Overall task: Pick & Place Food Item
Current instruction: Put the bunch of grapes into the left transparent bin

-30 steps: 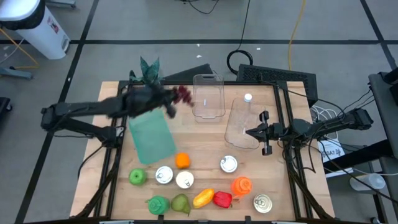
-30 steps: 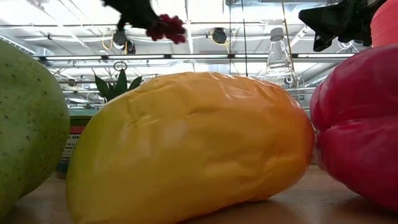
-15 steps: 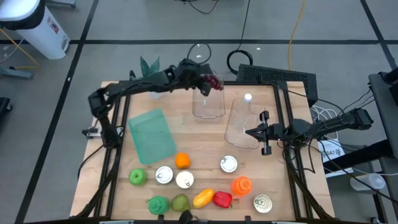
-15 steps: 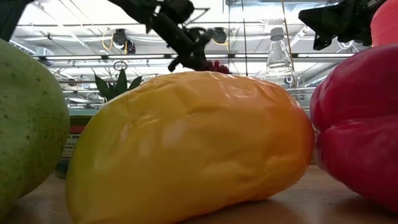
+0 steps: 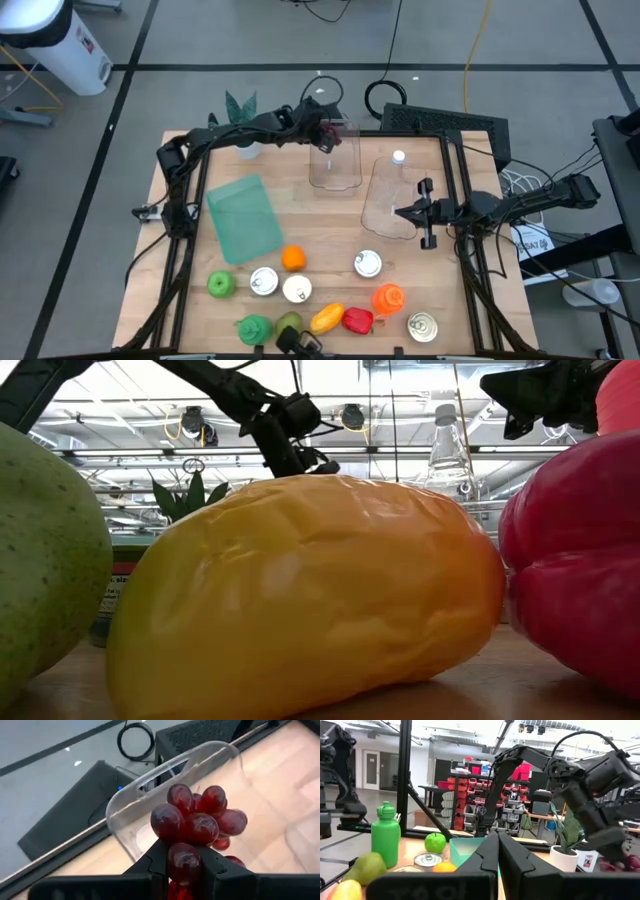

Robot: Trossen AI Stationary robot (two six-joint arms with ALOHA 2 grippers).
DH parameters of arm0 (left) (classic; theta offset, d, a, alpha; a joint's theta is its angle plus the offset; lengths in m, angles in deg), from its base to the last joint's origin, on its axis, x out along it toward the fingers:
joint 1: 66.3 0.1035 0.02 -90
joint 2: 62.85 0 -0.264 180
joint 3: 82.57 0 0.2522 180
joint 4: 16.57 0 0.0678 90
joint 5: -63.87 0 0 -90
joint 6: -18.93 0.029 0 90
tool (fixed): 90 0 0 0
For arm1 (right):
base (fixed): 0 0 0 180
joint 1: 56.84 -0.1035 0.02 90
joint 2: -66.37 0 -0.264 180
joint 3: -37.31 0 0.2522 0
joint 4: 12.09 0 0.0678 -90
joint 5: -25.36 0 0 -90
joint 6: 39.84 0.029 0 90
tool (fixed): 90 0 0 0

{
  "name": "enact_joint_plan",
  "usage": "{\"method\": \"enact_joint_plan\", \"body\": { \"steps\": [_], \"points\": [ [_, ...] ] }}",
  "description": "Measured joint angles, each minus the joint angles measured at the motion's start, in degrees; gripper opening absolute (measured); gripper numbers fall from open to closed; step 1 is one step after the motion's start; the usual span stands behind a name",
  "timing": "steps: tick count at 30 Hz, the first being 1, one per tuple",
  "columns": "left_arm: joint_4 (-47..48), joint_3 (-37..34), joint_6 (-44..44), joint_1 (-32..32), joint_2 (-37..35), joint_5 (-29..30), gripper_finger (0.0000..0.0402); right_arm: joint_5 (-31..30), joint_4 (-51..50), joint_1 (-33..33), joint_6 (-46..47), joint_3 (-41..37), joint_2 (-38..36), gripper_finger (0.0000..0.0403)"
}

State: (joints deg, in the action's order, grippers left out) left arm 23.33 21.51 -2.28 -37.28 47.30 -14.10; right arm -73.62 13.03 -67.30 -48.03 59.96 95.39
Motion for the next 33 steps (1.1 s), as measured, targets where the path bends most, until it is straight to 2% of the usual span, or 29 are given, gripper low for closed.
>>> {"method": "enact_joint_plan", "body": {
  "steps": [14, 19, 24, 28, 33],
  "points": [
    [-4.67, 0.0, -1.4, -0.16, 4.14, -0.5, 0.0051, 0.02, 0.33, 0.0, 1.49, 0.0, 0.17, 0.0],
    [-7.16, 0.0, -0.57, -0.09, 6.47, -3.7, 0.0051, 0.02, 0.35, -0.02, 1.46, 0.0, 0.17, 0.0],
    [-8.26, 0.0, -0.41, -0.36, 6.93, -4.31, 0.0051, 0.02, 0.26, -0.02, 1.49, 0.0, 0.17, 0.0],
    [-7.9, -0.02, 3.07, -1.03, 6.75, -6.11, 0.0053, 0.02, 0.15, -0.02, 1.49, 0.0, 0.17, 0.0],
    [-8.49, -0.02, 3.23, -1.85, 6.47, -6.67, 0.0086, 0.02, 0.11, -0.02, 1.49, 0.0, 0.17, 0.0]
  ]
}}
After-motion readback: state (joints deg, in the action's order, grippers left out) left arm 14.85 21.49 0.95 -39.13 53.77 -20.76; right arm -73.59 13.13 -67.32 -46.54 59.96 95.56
